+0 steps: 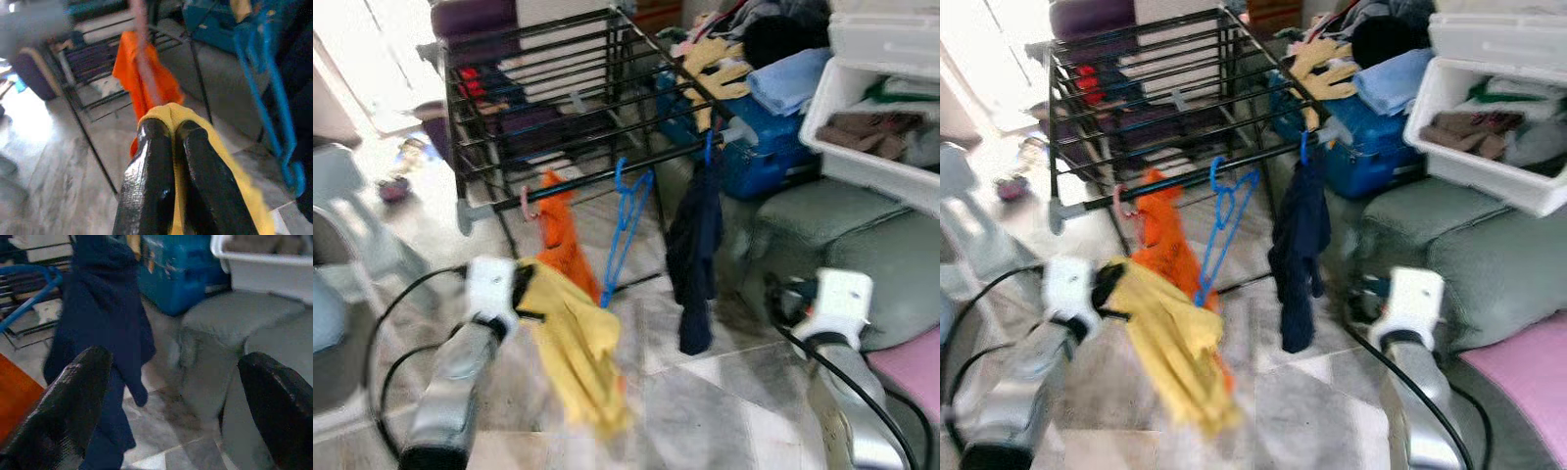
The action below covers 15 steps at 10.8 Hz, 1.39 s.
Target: Hang hanger
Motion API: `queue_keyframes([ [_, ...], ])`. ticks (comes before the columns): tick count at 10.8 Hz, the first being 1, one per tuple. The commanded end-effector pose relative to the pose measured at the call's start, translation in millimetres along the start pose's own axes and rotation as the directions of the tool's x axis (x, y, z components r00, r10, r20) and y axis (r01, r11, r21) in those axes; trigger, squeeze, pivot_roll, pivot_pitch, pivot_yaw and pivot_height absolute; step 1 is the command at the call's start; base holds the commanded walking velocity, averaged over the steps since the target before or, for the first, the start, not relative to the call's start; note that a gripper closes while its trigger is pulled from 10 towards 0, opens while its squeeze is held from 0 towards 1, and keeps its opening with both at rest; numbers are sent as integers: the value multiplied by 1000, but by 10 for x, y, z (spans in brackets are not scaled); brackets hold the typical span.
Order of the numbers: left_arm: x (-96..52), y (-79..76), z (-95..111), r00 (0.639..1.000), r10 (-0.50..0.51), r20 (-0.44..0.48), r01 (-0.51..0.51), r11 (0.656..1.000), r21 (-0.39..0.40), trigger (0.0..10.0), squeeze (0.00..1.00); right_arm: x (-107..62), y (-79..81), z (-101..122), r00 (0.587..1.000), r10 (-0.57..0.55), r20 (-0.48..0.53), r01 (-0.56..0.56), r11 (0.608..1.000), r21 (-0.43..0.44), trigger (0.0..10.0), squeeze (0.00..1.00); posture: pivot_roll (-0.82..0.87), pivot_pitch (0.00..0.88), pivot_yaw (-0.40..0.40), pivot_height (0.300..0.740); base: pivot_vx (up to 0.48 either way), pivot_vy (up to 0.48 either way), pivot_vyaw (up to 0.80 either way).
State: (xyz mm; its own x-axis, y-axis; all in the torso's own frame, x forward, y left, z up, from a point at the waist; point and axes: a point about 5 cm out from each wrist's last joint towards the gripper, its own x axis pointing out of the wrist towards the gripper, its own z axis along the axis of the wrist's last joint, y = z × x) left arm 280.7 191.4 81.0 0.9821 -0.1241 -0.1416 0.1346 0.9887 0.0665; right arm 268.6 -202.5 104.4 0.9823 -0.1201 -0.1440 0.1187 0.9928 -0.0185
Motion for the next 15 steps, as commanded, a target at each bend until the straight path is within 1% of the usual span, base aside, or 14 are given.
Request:
queue_keyframes([
  [1, -72, 119, 61, 996, 71, 44, -72, 997, 10, 10000, 0, 69, 146, 35, 998, 70, 0, -70, 998, 0, 10000, 0, -150, 0, 25, 740, 0, 0, 0],
  [3, -200, 156, 42, 990, 131, 55, -132, 991, 13, 10000, 0, 152, 284, 87, 991, 136, 12, -136, 991, 7, 10000, 0, -105, 0, -15, 740, 0, 0, 0],
  [4, -220, 174, 60, 988, 139, 61, -140, 990, 22, 10000, 0, 152, 346, 72, 987, 161, 10, -161, 987, 1, 10000, 0, -104, 0, -10, 740, 0, 0, 0],
  [6, -169, 151, 94, 991, 115, 62, -117, 993, 18, 10000, 0, 158, 342, 78, 987, 159, 20, -159, 987, -5, 10000, 0, -118, 0, 12, 740, 0, 0, 0],
  [7, -79, 110, 137, 994, 82, 65, -83, 996, 15, 10000, 0, 162, 298, 98, 991, 132, 31, -132, 991, -7, 10000, 0, -136, 0, 32, 740, 0, 0, 0],
  [9, 17, 52, 153, 997, 44, 65, -45, 999, 13, 10000, 0, 127, 247, 97, 993, 110, 34, -110, 994, -7, 10000, 0, -177, 0, 53, 740, 0, 0, 0],
  [11, 97, -38, 182, 998, 7, 70, -7, 1000, 11, 10000, 0, 93, 207, 67, 995, 101, 27, -101, 995, -12, 10000, 0, -191, 0, 66, 740, 0, 0, 0],
  [13, 103, -48, 179, 998, -7, 70, 6, 1000, 15, 10000, 0, 103, 203, 48, 995, 100, 19, -100, 995, -10, 10000, 0, -180, 0, 62, 740, 0, 0, 0],
  [15, 94, -32, 176, 997, -5, 71, 4, 1000, 18, 10000, 0, 118, 253, 27, 993, 119, 9, -119, 993, -11, 10000, 0, -170, 0, 54, 740, 0, 0, 0],
])
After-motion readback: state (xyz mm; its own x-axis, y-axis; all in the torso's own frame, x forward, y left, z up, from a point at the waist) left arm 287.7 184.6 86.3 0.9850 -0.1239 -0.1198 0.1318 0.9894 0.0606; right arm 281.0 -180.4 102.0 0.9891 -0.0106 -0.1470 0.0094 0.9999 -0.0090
